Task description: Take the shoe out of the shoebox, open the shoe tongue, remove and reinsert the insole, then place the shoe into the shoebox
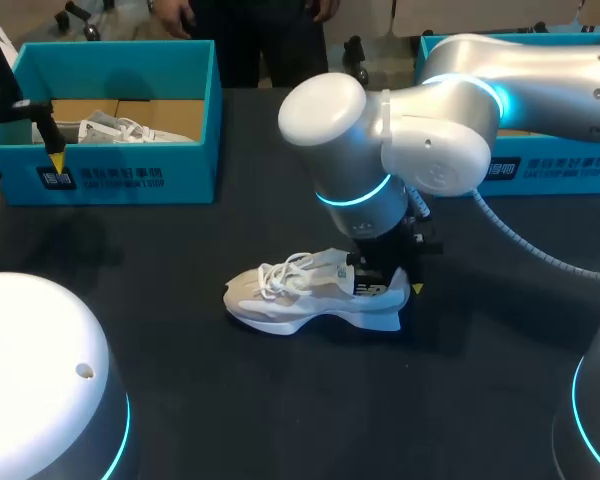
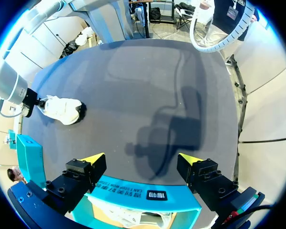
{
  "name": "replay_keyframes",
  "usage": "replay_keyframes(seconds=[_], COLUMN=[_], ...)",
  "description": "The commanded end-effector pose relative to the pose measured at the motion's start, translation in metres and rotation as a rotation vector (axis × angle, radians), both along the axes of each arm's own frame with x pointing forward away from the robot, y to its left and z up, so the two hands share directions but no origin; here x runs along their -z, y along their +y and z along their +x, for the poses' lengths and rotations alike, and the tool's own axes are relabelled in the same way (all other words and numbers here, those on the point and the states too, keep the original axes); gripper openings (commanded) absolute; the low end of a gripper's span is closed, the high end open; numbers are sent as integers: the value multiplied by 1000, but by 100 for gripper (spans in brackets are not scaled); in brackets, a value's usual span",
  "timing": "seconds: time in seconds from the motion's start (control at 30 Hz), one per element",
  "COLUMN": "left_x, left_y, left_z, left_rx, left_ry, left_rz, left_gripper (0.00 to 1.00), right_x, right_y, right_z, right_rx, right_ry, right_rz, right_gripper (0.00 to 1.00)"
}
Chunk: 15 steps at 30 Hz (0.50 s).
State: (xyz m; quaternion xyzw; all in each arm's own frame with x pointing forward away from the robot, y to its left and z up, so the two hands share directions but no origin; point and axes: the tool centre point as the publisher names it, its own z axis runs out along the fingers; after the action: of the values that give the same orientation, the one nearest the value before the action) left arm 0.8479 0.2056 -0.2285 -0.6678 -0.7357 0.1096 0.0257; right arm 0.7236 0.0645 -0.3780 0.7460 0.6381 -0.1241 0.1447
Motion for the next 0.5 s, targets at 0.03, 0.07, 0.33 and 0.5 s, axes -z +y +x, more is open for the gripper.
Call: replay_keyframes(seconds=[0.03,0.07,0.33,0.5], left_x=[0,0,0,0], left_y=[0,0,0,0], left_z=[0,0,0,0], left_rx=[0,0,0,0], left_ry=[-1,-1,-1,-1], left_rz=[2,2,2,2], left_gripper=[100,100,100,100], right_x=[-6,-9,-28,-43], right_y=[0,0,5,9], right_z=[-2,-3,-3,-4], right_rx=[7,8,1,-12], right_ry=[-10,-13,-38,-50], right_rz=[8,10,29,33], right_gripper=[37,40,59,74])
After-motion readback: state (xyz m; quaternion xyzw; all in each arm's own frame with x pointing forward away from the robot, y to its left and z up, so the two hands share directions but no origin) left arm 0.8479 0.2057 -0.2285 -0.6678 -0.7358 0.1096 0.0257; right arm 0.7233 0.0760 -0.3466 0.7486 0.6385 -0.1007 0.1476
